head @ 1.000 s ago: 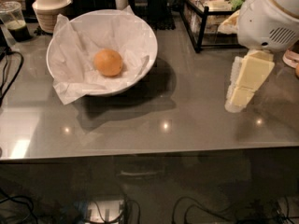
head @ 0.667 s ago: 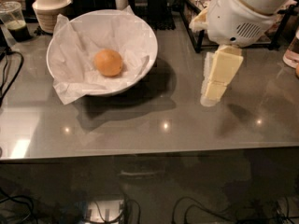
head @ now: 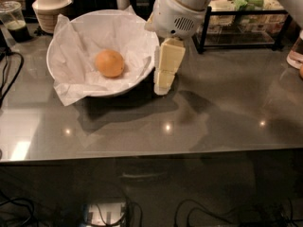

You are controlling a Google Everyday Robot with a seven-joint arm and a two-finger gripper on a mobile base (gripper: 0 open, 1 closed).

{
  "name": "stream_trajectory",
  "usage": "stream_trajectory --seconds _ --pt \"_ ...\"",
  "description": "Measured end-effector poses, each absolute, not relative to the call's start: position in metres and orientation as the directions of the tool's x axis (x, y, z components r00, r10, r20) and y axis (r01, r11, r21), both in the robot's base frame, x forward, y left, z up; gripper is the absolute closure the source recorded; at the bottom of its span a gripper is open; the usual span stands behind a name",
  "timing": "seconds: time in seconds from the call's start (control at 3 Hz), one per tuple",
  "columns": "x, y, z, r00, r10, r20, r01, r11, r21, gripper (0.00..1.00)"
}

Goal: Pick orange from white bowl

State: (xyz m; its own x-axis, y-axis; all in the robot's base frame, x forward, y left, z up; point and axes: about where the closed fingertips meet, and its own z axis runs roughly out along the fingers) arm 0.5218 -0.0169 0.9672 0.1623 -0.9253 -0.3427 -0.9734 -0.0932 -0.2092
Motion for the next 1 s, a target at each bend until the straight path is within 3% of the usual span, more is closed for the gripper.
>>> stream_trajectory --seconds 1.0 --pt "0.576 0.12 0.97 0.286 -0.869 -0.403 -0.954 -0.22 -0.203 0.0"
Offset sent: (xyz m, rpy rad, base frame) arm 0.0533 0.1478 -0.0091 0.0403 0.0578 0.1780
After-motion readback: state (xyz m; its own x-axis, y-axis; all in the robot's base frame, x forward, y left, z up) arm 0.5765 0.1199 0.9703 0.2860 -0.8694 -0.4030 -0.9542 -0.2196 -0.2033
